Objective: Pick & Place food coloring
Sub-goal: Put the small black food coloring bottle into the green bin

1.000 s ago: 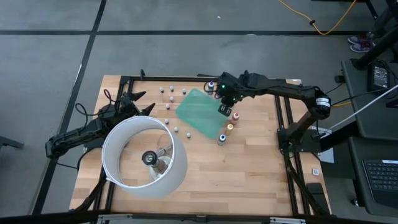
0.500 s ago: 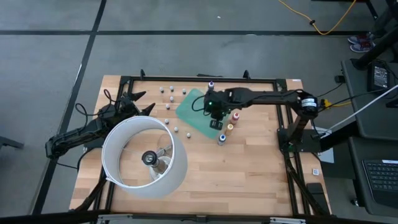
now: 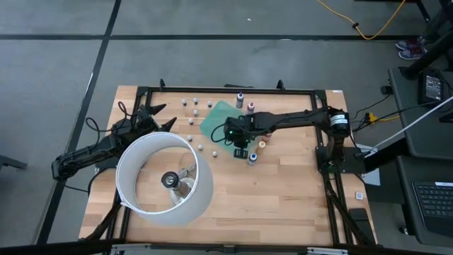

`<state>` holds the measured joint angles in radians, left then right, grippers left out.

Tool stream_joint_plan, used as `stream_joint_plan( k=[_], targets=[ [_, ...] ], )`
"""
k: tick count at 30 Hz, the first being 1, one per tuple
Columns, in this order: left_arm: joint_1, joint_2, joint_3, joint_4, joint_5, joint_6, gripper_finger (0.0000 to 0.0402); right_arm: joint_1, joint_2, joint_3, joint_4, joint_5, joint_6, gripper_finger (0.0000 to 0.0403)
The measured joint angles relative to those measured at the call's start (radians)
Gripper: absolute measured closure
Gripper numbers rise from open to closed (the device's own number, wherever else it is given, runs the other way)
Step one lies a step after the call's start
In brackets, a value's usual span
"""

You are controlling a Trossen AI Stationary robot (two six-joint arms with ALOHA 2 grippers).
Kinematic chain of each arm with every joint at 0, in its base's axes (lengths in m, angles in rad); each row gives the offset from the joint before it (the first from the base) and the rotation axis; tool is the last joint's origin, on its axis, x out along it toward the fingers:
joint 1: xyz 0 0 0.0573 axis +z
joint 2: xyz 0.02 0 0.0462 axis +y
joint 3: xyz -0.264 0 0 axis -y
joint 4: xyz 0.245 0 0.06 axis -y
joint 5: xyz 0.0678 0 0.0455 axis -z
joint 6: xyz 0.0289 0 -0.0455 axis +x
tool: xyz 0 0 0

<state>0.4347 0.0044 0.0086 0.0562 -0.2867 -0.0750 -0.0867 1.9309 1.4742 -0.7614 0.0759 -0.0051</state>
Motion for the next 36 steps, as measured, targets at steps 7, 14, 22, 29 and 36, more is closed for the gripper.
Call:
stream_joint_plan(
  k=[7, 14, 22, 29, 36],
  targets=[
    [0.000, 0.000, 0.000, 0.000, 0.000, 0.000, 0.0002, 0.014, 0.027, -0.036, 0.036, 0.001, 0.005, 0.0338],
    [0.000, 0.000, 0.000, 0.000, 0.000, 0.000, 0.0002, 0.017, 0.027, -0.087, 0.113, 0.000, 0.026, 0.0338],
    [0.000, 0.000, 0.000, 0.000, 0.000, 0.000, 0.0002, 0.023, 0.027, -0.106, 0.111, 0.000, 0.028, 0.0338],
    [0.000, 0.000, 0.000, 0.000, 0.000, 0.000, 0.0002, 0.023, 0.027, -0.106, 0.105, -0.007, 0.029, 0.0333],
    [0.000, 0.000, 0.000, 0.000, 0.000, 0.000, 0.0002, 0.023, 0.027, -0.106, 0.105, -0.008, 0.050, 0.0298]
  ],
)
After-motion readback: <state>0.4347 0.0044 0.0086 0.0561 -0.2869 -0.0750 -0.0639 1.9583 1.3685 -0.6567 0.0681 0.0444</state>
